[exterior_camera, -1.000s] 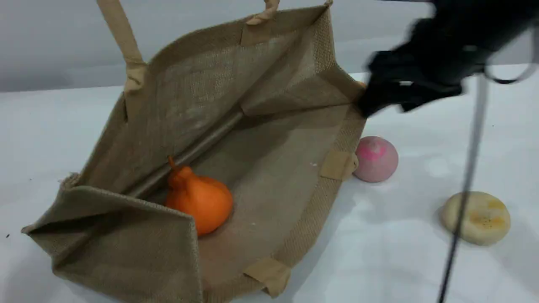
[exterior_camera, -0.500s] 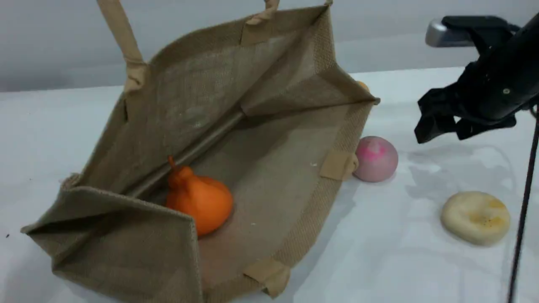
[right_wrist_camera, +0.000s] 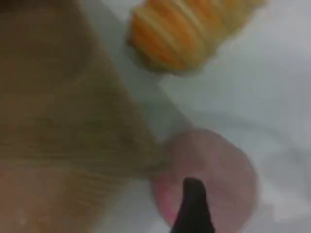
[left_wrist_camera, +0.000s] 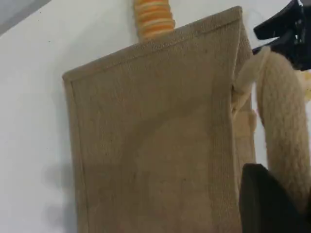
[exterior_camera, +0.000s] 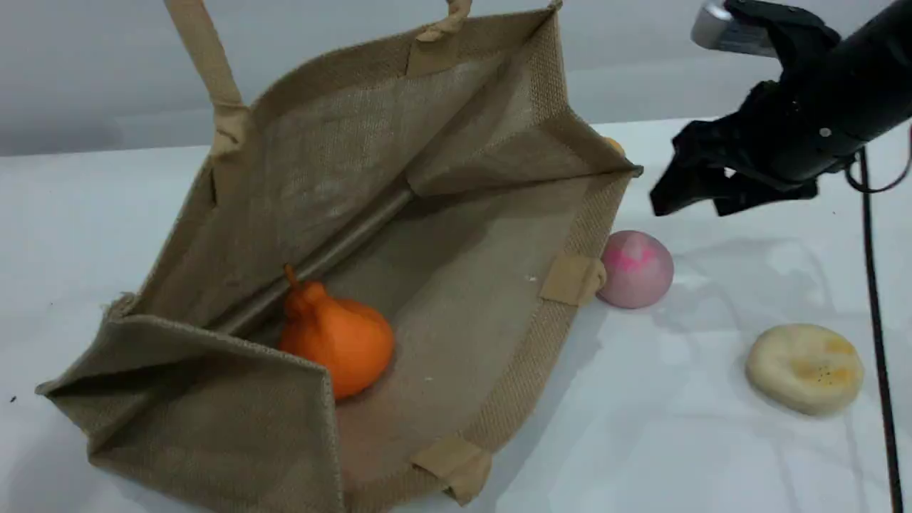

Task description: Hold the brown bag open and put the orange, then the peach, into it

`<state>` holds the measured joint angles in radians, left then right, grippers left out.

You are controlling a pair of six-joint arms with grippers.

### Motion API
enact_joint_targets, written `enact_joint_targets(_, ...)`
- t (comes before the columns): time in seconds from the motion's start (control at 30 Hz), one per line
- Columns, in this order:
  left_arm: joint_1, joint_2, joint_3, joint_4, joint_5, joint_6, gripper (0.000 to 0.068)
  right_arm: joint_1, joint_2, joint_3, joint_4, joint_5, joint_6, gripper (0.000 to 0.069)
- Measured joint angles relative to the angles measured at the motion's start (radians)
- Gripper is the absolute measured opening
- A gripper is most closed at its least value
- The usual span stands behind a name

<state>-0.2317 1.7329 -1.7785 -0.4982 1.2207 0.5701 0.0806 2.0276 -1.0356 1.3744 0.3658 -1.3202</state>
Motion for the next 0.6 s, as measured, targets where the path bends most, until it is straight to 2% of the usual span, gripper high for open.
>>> enact_joint_targets(0.27, 0.0, 0.0, 0.0, 0.0, 0.0, -0.008, 0.0071, 0.03, 0.029, 0.0, 0.208, -0.01, -0.189, 0.0482)
enact_joint_targets(0.6, 0.0, 0.0, 0.0, -0.001, 0.0, -0.014, 0.0071, 0.038, 0.14, 0.0, 0.268, 0.075, -0.22, 0.0474)
